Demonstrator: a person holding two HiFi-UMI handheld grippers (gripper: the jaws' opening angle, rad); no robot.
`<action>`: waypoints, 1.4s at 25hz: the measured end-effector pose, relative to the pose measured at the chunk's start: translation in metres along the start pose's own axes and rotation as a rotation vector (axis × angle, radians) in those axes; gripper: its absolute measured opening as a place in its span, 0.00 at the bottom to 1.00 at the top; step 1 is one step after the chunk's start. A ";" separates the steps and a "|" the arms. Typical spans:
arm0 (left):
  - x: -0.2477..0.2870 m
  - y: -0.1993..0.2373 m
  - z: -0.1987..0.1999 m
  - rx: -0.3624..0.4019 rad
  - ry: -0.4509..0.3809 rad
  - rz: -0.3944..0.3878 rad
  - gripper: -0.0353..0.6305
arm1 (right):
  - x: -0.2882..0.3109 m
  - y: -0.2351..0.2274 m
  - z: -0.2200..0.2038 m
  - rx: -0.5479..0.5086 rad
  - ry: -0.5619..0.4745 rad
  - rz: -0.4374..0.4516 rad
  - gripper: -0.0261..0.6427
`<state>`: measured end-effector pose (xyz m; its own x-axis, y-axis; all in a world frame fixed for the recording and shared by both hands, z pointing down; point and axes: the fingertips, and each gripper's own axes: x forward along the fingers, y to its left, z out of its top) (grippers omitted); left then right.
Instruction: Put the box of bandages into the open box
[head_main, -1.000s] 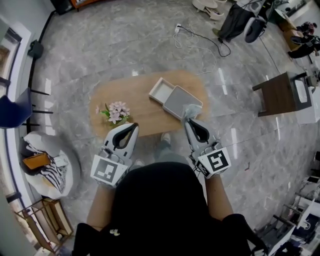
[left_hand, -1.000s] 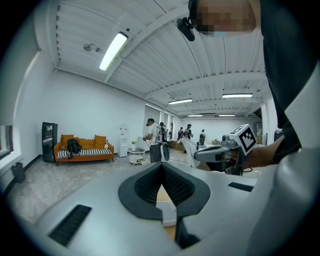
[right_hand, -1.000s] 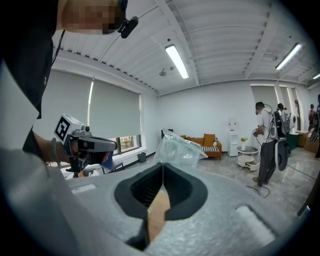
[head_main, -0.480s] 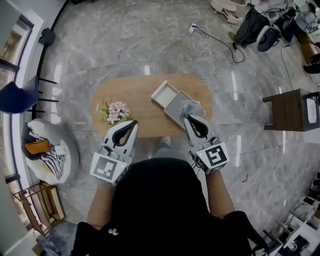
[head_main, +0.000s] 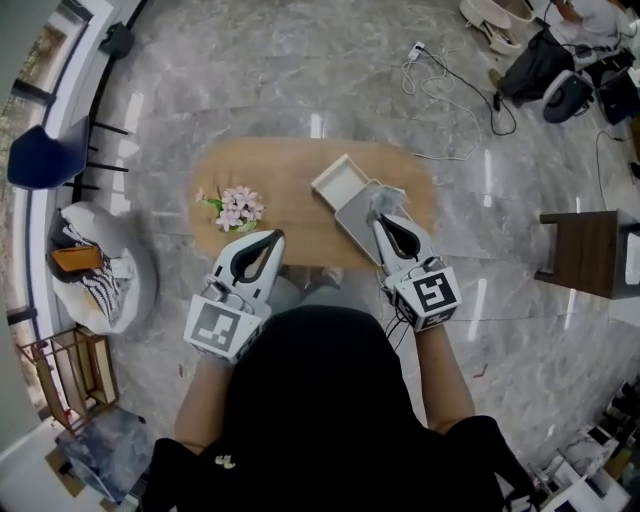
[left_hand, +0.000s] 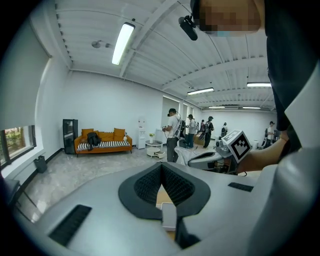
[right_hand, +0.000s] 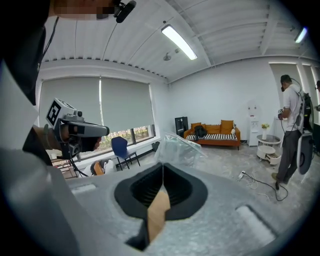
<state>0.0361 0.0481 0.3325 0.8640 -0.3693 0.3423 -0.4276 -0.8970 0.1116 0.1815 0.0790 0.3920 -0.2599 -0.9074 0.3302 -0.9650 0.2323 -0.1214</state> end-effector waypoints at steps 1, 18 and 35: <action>0.000 0.003 0.000 -0.003 0.004 0.007 0.07 | 0.005 -0.001 -0.001 0.002 0.007 0.007 0.04; 0.005 0.094 -0.017 -0.086 0.054 0.111 0.07 | 0.121 -0.023 -0.059 0.059 0.206 0.061 0.04; 0.007 0.152 -0.078 -0.119 0.138 0.154 0.07 | 0.213 -0.041 -0.185 0.070 0.486 0.104 0.04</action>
<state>-0.0439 -0.0717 0.4243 0.7451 -0.4557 0.4869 -0.5871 -0.7946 0.1547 0.1595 -0.0587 0.6406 -0.3559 -0.6087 0.7091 -0.9331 0.2736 -0.2334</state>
